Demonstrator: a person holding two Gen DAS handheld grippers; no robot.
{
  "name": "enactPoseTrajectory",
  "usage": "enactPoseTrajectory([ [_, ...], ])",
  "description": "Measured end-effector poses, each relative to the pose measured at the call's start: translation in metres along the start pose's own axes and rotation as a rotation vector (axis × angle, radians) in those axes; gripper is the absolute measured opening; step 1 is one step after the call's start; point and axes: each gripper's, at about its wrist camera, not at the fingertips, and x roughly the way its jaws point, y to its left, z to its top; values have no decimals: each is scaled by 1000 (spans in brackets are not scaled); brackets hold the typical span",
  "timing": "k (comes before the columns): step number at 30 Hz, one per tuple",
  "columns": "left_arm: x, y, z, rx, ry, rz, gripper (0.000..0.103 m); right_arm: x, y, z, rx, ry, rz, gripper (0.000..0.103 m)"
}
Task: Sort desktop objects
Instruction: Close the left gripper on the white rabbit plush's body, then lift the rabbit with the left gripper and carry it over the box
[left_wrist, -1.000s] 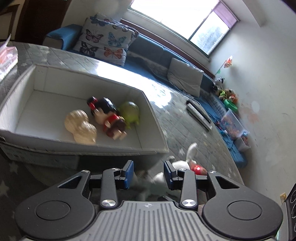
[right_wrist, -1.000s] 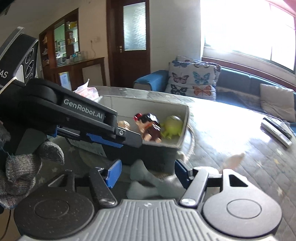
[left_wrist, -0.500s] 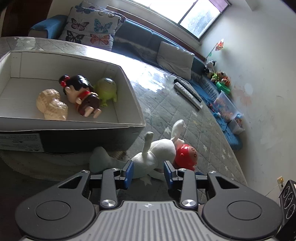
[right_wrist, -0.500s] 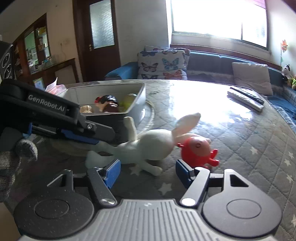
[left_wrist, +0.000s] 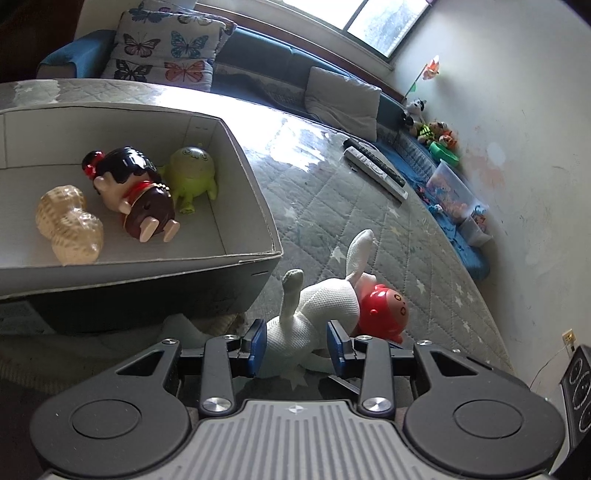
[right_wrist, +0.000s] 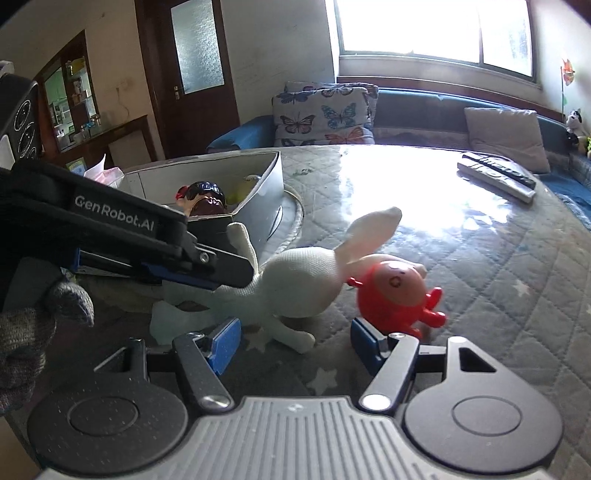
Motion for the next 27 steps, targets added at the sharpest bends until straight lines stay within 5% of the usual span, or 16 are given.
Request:
enactPoseTrajectory([
  [27,2,19,-12,147,24,-62,39,13,-34,13,213,-3,116,61],
])
